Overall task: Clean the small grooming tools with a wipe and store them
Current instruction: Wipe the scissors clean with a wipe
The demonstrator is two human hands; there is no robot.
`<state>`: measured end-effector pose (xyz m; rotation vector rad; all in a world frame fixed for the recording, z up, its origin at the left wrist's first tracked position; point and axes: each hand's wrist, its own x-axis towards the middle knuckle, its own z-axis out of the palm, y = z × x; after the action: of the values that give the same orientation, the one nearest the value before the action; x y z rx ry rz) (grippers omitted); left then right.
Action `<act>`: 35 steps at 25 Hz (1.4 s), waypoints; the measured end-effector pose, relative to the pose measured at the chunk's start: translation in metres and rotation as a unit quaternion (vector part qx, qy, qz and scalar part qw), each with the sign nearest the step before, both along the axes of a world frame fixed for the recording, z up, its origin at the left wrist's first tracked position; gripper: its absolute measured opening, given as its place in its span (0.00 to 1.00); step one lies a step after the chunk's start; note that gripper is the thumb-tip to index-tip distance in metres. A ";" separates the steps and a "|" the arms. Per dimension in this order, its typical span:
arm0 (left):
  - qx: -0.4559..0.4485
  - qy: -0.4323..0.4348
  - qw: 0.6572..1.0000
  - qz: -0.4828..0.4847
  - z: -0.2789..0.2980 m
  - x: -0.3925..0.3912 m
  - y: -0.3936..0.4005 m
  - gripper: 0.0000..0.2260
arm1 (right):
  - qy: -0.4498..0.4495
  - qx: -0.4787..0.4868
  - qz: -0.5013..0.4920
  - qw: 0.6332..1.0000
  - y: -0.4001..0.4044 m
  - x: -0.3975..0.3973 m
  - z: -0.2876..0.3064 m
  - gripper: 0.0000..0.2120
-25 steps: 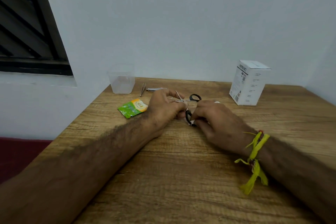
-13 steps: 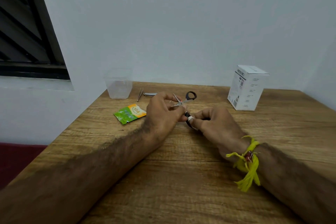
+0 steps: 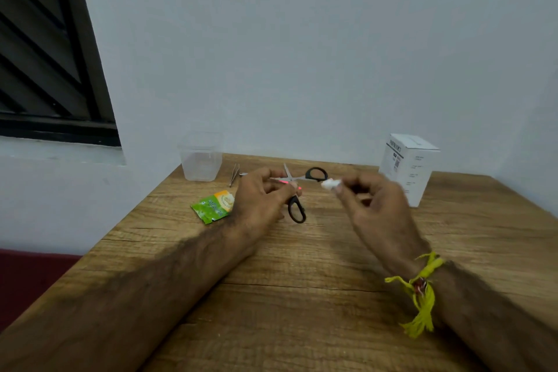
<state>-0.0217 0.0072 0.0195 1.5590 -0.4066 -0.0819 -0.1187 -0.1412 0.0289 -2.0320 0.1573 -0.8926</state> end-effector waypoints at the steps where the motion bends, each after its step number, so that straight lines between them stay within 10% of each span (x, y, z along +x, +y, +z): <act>1: 0.007 -0.011 1.000 -0.014 0.002 0.001 0.003 0.06 | -0.042 0.012 -0.022 0.999 -0.007 0.001 0.004 0.07; 7: 0.097 -0.094 0.984 -0.115 0.011 0.002 0.009 0.11 | 0.091 0.046 0.093 0.990 -0.027 0.012 0.004 0.03; 12: 0.096 -0.123 0.988 0.023 0.006 -0.010 -0.003 0.15 | 0.052 0.099 0.090 0.990 -0.017 0.005 0.001 0.05; 16: -0.011 -0.079 0.987 0.137 0.011 -0.023 -0.008 0.13 | -0.132 -0.137 0.002 0.982 -0.004 0.002 -0.003 0.05; 19: -0.067 0.026 0.997 0.036 0.017 -0.030 -0.014 0.10 | -0.211 -0.339 -0.025 0.916 -0.003 0.009 -0.007 0.07; 23: -0.101 0.114 0.988 0.013 0.018 -0.026 -0.015 0.14 | -0.196 -0.379 -0.014 0.904 0.005 0.013 -0.014 0.10; 26: -0.109 0.144 0.983 0.035 0.015 -0.025 -0.012 0.09 | -0.128 -0.305 0.063 0.942 0.017 0.007 -0.021 0.08; 29: -0.085 0.134 0.987 0.038 0.012 -0.018 -0.009 0.03 | -0.062 -0.034 0.091 0.993 0.020 -0.002 -0.012 0.04; 35: 0.005 0.046 0.998 -0.040 0.003 -0.007 0.007 0.07 | 0.030 0.432 0.158 0.888 -0.005 0.000 0.004 0.10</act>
<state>-0.0290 0.0140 0.0227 1.5420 -0.3960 -0.2166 -0.1185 -0.1467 0.0334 -1.1936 0.2043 -0.4244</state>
